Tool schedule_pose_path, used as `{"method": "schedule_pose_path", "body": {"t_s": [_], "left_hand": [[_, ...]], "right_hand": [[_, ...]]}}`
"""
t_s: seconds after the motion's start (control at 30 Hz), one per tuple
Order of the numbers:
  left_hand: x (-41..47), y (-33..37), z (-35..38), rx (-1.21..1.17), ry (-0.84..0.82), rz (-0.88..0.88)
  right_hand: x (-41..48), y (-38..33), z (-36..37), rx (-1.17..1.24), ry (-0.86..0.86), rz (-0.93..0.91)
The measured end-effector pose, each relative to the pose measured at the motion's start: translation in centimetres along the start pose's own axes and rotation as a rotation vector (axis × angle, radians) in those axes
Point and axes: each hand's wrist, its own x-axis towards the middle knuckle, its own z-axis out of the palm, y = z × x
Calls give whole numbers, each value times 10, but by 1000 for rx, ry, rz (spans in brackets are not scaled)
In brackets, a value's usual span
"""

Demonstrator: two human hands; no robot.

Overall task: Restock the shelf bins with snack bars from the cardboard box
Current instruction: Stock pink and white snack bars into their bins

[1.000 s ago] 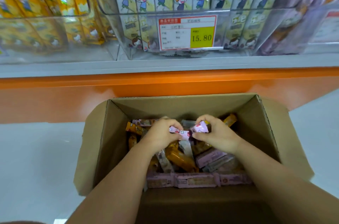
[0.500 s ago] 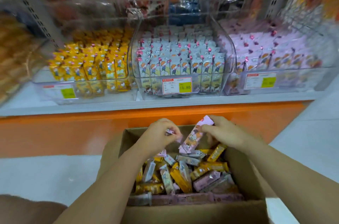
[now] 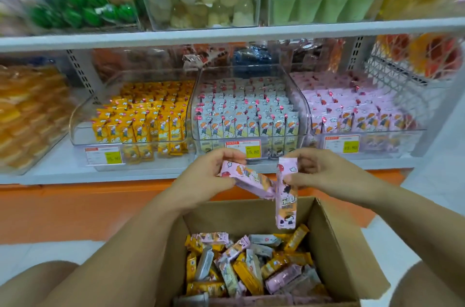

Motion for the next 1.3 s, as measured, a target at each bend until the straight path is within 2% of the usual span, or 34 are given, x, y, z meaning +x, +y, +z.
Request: {"method": "schedule_pose_path", "body": {"t_s": [0.17,0.37,0.43,0.53,0.7,0.87,1.0,1.13,1.3], "left_hand": [[3,17,-4,-141,25,-22],[18,45,2,-300,-42,-110],[27,54,9,-248,-77,-104],[40,67,24,-193,-96,-67],[70,82,59,-64,108,117],[110,102,91,117,185,312],[145,113,116,194,130,388],[176,109,135,421,81,389],[197,95,146,679,12,300]], "right_hand": [[2,-7,-2,187,109,-9],[2,-8,-2,411,-18,9],[-1,-7,-7,391,-24,-18],[-5,-4,-20,223,79,-63],[-15,-2,-50,155,309,-117],[-19,12,-94,198,669,-192],[-17,26,-128,126,880,-312],[-8,44,-147,51,918,-286],[12,76,-155,-98,786,-122]]}}
